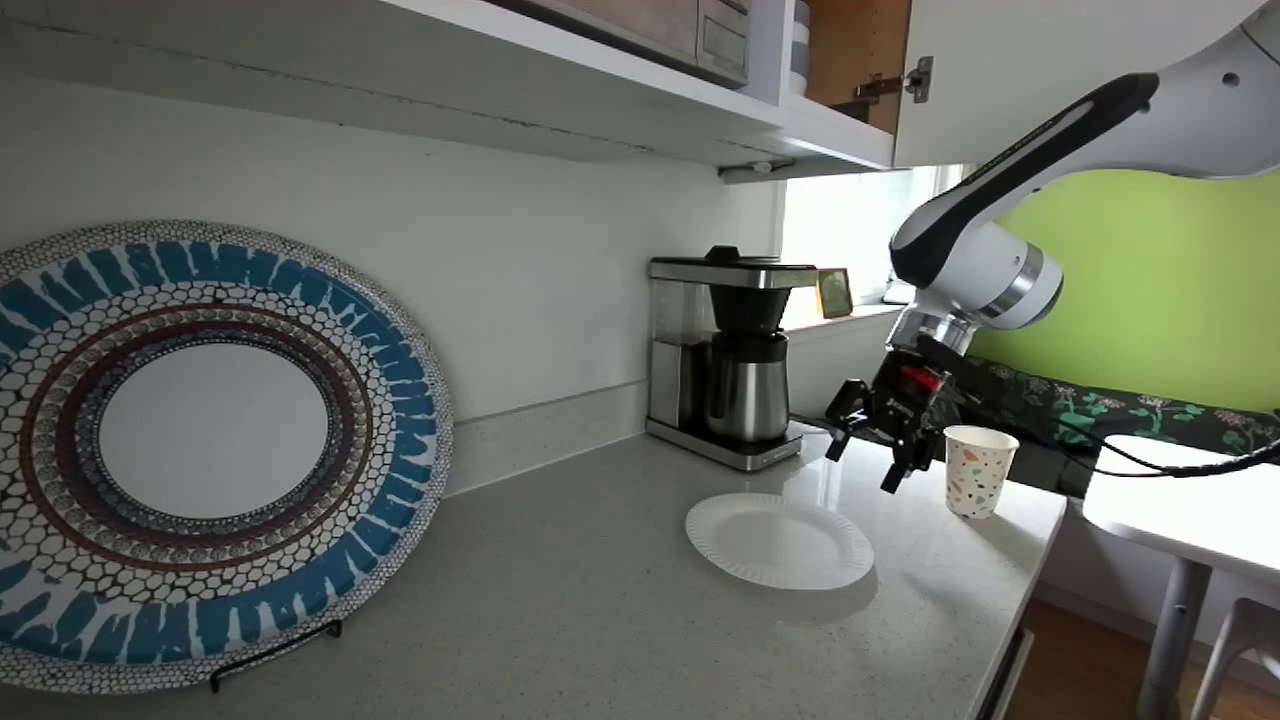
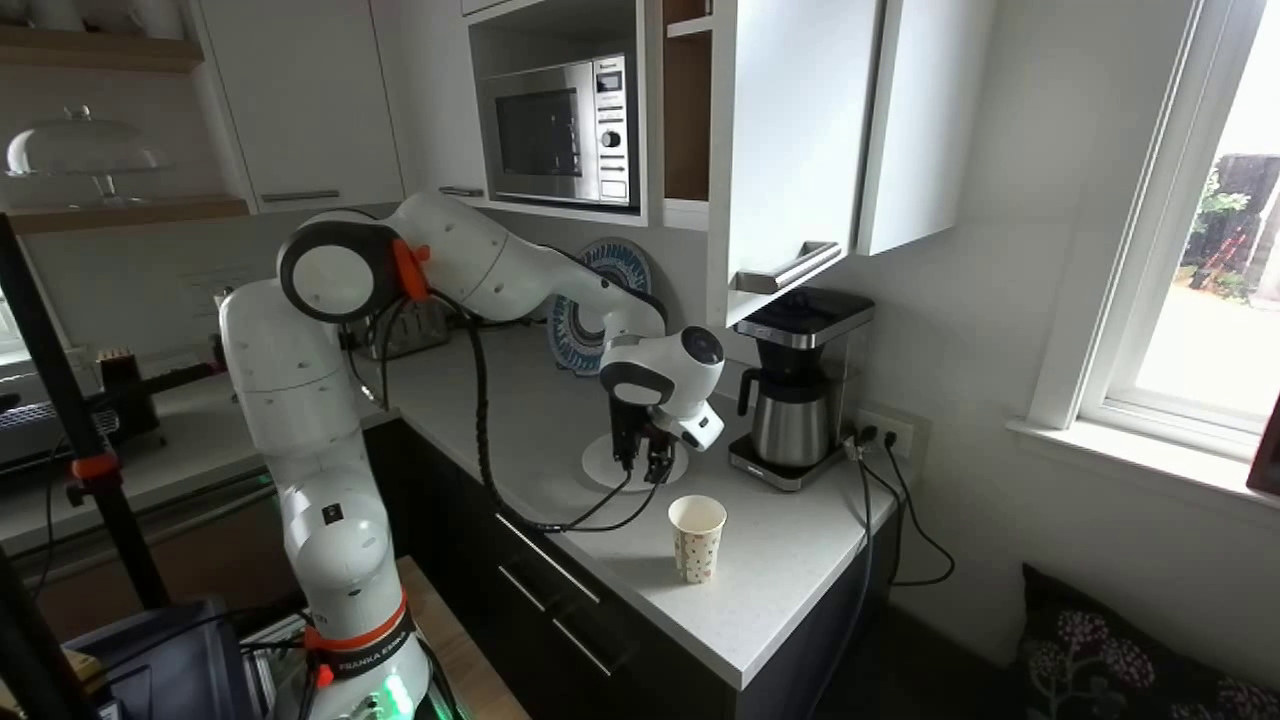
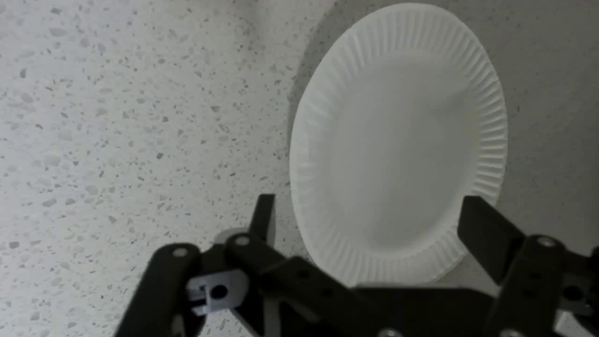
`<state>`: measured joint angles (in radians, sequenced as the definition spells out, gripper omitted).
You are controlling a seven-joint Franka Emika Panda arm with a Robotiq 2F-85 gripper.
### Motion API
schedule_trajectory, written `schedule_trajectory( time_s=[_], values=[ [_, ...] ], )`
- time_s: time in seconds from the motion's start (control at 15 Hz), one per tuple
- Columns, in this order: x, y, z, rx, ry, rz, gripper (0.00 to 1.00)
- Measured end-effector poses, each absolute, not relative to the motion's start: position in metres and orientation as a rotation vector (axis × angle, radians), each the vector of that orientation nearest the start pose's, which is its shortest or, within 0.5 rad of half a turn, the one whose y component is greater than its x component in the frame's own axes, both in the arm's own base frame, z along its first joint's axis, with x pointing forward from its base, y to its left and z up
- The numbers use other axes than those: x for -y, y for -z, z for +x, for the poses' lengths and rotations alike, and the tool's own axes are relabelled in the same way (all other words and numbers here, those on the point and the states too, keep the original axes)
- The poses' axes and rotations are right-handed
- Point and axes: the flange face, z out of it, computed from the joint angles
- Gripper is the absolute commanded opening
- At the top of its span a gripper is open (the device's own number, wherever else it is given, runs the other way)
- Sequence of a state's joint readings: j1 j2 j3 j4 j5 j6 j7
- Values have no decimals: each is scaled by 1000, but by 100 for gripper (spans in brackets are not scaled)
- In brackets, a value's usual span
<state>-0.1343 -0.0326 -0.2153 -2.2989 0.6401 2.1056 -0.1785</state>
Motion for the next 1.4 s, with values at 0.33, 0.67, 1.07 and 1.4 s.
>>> schedule_trajectory(
  time_s=[0.33, 0.67, 1.07, 1.4],
  values=[
    [150, -338, 486, -583, -1, -2517, 100],
    [152, -321, 495, -571, -13, -2504, 100],
    [140, -306, 505, -588, -20, -2477, 82],
    [137, -300, 507, -592, -25, -2478, 40]
  ],
)
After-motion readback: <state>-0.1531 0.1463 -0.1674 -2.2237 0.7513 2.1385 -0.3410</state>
